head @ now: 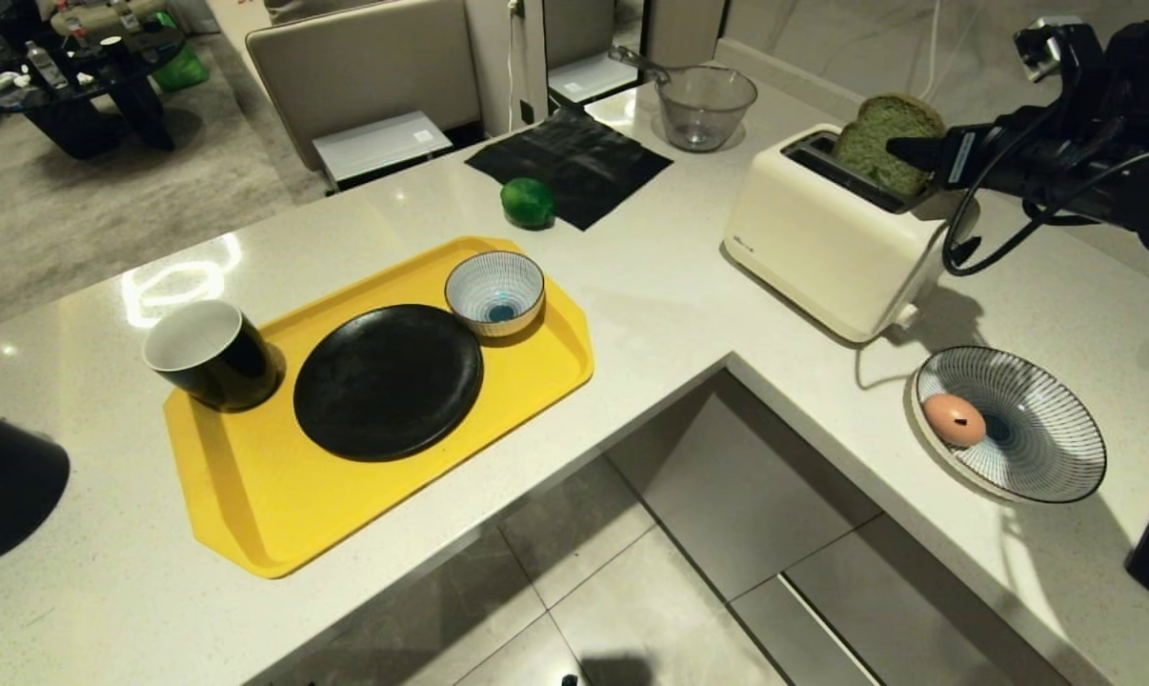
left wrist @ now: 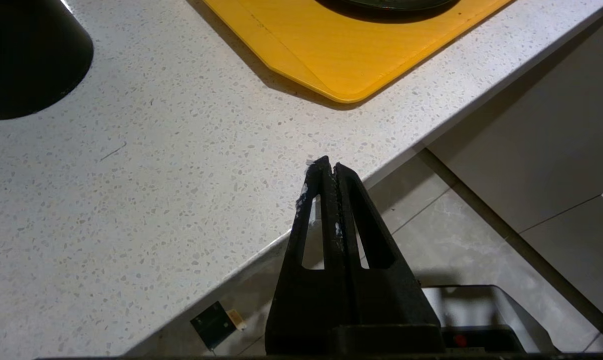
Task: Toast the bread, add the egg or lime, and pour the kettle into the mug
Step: Put the baked bread on a plate
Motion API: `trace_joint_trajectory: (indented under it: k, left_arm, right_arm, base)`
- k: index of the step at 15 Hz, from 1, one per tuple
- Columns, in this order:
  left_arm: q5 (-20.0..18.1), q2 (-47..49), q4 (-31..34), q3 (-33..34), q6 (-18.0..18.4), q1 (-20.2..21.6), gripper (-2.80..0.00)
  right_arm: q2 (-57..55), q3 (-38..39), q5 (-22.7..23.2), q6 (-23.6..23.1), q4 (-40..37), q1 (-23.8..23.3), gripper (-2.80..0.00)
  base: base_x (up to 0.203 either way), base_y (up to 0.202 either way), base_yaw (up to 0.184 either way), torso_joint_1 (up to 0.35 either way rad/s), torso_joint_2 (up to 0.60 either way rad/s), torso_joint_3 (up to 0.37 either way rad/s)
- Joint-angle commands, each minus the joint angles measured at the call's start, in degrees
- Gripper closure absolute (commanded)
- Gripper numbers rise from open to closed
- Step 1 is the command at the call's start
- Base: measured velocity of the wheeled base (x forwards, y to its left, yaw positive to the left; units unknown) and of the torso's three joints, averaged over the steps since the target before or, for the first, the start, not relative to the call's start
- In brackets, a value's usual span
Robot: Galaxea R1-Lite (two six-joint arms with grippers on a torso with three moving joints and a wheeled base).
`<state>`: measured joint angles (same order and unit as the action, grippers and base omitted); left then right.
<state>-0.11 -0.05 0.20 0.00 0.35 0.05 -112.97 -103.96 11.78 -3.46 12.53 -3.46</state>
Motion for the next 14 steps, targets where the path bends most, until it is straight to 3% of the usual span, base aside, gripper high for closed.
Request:
trace_joint_trajectory:
  k: [1,7,14]
  left_arm:
    - [0.0,0.0,0.0,0.0,0.0,0.0,0.00]
    - [0.0,0.0,0.0,0.0,0.0,0.0,0.00]
    - [0.0,0.0,0.0,0.0,0.0,0.0,0.00]
  right_arm:
    - [-1.1,-0.4,0.1,-0.5,0.2,0.2,0.00]
    - [-1.3,-2.4,-0.6,-2.7,0.2,1.1,0.00]
    - [8.1,3.3,-1.2,-2.6,0.2,2.1,0.00]
  base:
    - [0.000,0.000,0.000,0.000,0.00,0.000]
    - [0.000,0.000,0.000,0.000,0.00,0.000]
    - [0.000,0.000,0.000,0.000,0.00,0.000]
